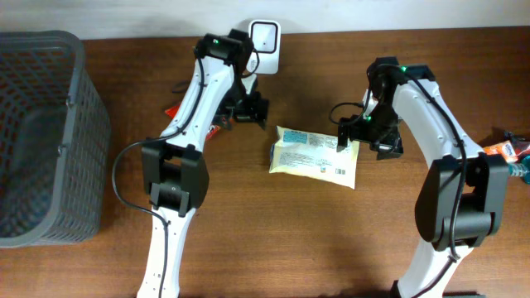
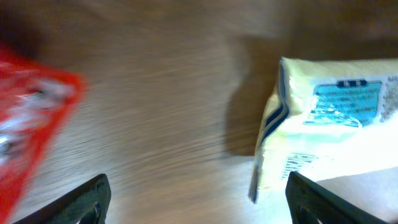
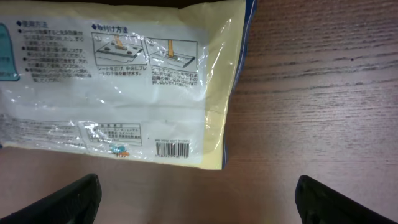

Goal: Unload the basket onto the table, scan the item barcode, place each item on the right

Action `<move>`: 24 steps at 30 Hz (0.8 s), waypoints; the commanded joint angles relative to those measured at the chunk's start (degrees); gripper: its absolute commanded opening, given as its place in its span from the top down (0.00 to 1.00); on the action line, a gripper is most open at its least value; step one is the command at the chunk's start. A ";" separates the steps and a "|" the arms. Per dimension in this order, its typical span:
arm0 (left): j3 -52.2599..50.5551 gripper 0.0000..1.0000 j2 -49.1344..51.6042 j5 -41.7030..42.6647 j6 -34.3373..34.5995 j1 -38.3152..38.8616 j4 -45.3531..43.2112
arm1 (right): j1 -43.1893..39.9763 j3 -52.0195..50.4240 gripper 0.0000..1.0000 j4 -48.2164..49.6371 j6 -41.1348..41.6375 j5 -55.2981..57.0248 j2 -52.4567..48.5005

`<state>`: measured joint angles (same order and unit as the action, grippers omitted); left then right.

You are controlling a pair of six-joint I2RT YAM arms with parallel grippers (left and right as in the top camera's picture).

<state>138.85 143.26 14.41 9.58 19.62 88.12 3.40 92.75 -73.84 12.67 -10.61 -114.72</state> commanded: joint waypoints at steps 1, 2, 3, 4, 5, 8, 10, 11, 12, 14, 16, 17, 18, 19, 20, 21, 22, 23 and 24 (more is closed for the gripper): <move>-5.40 0.12 0.26 12.41 -6.93 0.85 -3.45 | -0.33 -1.55 0.01 1.03 -0.20 -0.76 0.02; -6.86 0.12 0.26 13.00 -6.88 1.07 -4.70 | -0.33 -1.64 0.01 1.31 -0.17 -0.76 0.02; -8.28 0.12 0.26 13.42 -6.88 1.36 -5.79 | -0.33 -1.84 0.01 1.97 0.13 -0.79 0.02; -9.77 0.12 0.26 13.46 -6.91 1.77 -7.02 | -0.33 -1.86 0.02 2.32 0.50 -0.79 0.02; -11.89 0.12 0.26 13.46 -6.91 2.25 -8.76 | -0.33 -1.86 0.01 2.40 1.22 -0.74 0.02; -15.30 0.13 0.26 14.21 -6.88 3.15 -12.17 | -0.33 -1.86 0.02 2.51 1.31 -0.76 0.02; -16.92 0.16 0.26 15.98 -6.91 3.65 -14.14 | -0.33 -1.86 0.01 2.51 1.29 -0.74 0.02; -17.99 0.16 0.26 17.18 -6.88 3.98 -15.58 | -0.33 -1.86 0.01 2.51 1.29 -0.74 0.02; -18.97 0.27 0.26 17.77 -6.88 4.31 -17.00 | -0.33 -1.86 0.01 2.51 1.29 -0.74 0.02; -20.02 0.49 0.28 17.70 -6.88 5.01 -18.56 | -0.33 -1.86 0.01 2.54 1.29 -0.74 0.02; -20.46 0.78 0.28 16.98 -6.86 5.38 -19.37 | -0.33 -1.86 0.02 2.54 1.29 -0.74 0.02; -20.46 0.95 0.28 15.82 -6.84 5.40 -19.54 | -0.33 -1.86 0.01 2.54 1.29 -0.74 0.02; -20.44 1.00 0.28 14.60 -6.80 5.35 -19.50 | -0.33 -1.86 0.01 2.54 1.29 -0.74 0.02; -20.28 1.00 0.28 13.73 -6.60 5.35 -19.23 | -0.33 -1.86 0.02 2.54 1.29 -0.74 0.02; -19.98 1.00 0.28 12.61 -6.16 5.18 -18.62 | -0.33 -1.86 0.01 2.51 1.29 -0.74 0.02; -19.10 1.00 0.28 11.02 -5.95 4.79 -17.07 | -0.33 -1.86 0.02 2.51 1.29 -0.74 0.02; -17.90 1.00 0.28 9.73 -5.95 4.39 -15.37 | -0.33 -1.86 0.01 2.51 1.29 -0.74 0.02; -16.31 1.00 0.28 8.26 -5.95 3.96 -13.44 | -0.33 -1.86 0.01 2.51 1.29 -0.74 0.02; -13.25 1.00 0.26 5.73 -5.95 3.30 -10.10 | -0.33 -1.86 0.01 2.54 1.29 -0.76 0.00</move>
<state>120.09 143.02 27.53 3.60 24.75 73.34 3.40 91.15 -71.31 13.56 -10.63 -114.72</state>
